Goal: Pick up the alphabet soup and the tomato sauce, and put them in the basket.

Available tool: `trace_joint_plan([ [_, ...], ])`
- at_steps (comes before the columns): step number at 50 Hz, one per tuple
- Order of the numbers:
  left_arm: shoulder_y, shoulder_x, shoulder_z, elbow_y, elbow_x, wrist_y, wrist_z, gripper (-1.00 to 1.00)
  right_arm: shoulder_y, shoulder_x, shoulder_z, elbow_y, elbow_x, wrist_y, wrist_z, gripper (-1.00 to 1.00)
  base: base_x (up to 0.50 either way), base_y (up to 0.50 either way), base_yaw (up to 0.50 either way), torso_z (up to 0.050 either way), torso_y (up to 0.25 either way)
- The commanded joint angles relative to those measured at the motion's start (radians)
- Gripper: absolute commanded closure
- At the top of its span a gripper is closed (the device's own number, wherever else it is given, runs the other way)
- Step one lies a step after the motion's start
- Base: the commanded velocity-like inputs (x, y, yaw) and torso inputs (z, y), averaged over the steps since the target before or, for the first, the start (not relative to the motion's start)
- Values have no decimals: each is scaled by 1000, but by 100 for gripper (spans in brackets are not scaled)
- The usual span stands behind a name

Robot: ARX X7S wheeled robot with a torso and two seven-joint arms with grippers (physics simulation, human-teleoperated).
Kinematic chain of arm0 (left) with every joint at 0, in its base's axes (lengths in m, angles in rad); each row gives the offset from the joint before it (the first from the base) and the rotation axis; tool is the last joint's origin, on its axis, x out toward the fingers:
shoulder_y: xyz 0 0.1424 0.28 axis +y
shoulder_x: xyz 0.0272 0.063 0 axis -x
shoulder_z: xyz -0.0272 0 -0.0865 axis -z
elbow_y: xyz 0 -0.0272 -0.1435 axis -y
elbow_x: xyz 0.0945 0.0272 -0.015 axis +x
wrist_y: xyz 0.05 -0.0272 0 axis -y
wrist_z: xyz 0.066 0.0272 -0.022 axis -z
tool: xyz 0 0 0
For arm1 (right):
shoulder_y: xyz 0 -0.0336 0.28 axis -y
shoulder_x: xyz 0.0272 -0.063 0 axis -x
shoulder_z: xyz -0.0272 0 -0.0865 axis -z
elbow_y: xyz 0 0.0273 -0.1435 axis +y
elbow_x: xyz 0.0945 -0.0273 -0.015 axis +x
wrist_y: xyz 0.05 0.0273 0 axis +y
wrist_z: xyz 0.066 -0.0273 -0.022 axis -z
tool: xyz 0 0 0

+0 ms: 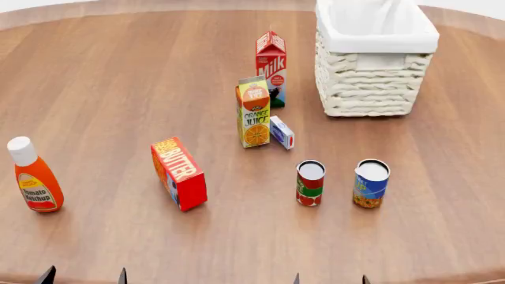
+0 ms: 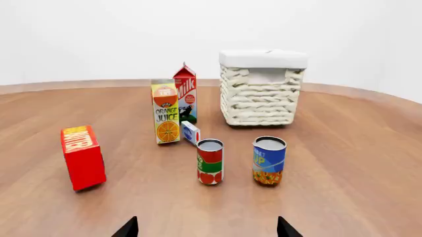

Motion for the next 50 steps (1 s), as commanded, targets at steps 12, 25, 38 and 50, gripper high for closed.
trace_joint_plan([
  [12, 3, -48, 52, 22, -26, -22, -60, -100, 20, 49, -63, 46, 8, -31, 71, -100, 0, 0, 0, 0, 0],
  [25, -14, -118, 13, 291, -39, -184, -102, -100, 94, 73, -68, -128, 14, 38, 115, -100, 0, 0, 0, 0, 0],
  [38, -8, -185, -36, 693, -35, -372, -126, -100, 136, 114, -48, -512, 38, 225, 142, -100, 0, 0, 0, 0, 0],
  [50, 59, -212, -48, 956, -5, -375, -150, -100, 99, 137, -35, -744, 71, 291, 159, -100, 0, 0, 0, 14, 1],
])
